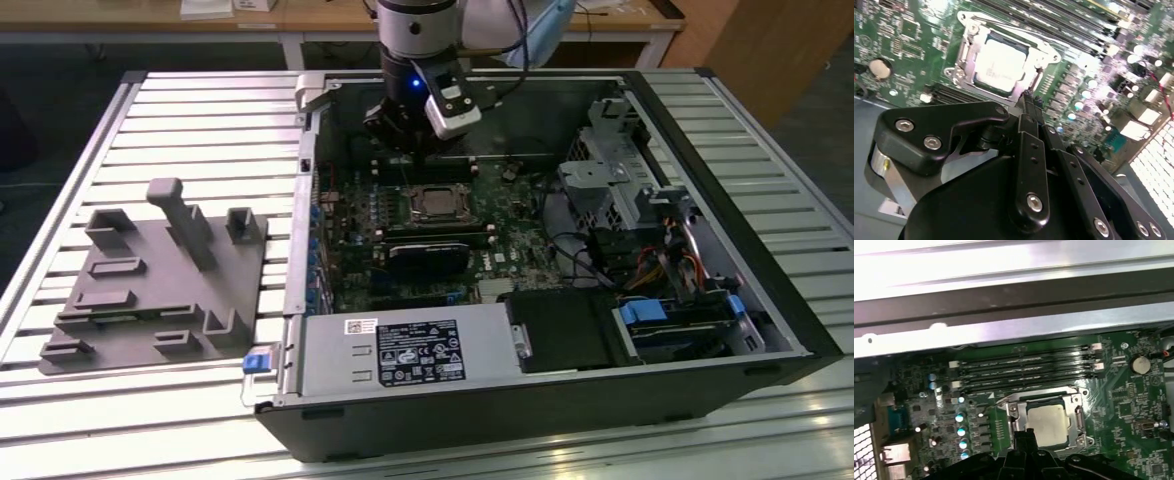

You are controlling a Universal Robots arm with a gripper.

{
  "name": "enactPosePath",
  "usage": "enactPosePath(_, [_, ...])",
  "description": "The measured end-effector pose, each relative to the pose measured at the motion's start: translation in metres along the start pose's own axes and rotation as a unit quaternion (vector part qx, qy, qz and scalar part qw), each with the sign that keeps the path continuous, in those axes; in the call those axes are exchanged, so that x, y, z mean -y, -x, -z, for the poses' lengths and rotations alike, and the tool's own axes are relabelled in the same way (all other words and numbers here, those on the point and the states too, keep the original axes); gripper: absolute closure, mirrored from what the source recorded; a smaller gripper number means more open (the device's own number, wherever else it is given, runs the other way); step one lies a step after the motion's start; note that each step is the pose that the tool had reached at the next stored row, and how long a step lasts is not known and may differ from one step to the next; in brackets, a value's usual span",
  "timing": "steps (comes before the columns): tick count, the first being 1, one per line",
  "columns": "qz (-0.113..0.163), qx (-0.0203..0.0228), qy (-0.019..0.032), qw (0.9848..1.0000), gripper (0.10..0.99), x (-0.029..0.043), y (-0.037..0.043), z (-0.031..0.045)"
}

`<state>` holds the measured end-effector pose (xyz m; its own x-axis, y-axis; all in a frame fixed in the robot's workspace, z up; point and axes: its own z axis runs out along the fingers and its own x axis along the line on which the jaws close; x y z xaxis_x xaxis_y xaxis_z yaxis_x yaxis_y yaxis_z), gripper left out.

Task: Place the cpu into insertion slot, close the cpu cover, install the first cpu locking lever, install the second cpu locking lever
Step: 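Install the first cpu locking lever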

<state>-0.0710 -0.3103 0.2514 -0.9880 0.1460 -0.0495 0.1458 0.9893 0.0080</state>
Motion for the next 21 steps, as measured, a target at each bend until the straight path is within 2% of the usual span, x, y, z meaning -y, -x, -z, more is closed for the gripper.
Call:
enactPosePath(13, [0.0, 0.0, 0.0, 1.0, 0.98, 0.0042, -0.0284, 0.0008])
enactPosePath(15, [0.0, -0.0004, 0.0025, 1.0, 0.98, 0.0045, -0.0308, 0.0007])
enactPosePath(17, [0.0, -0.0019, 0.013, 0.9999, 0.98, 0.0048, -0.0325, 0.0005])
enactPosePath(21, [0.001, -0.0058, 0.0398, 0.9992, 0.98, 0.0052, -0.0356, -0.0001])
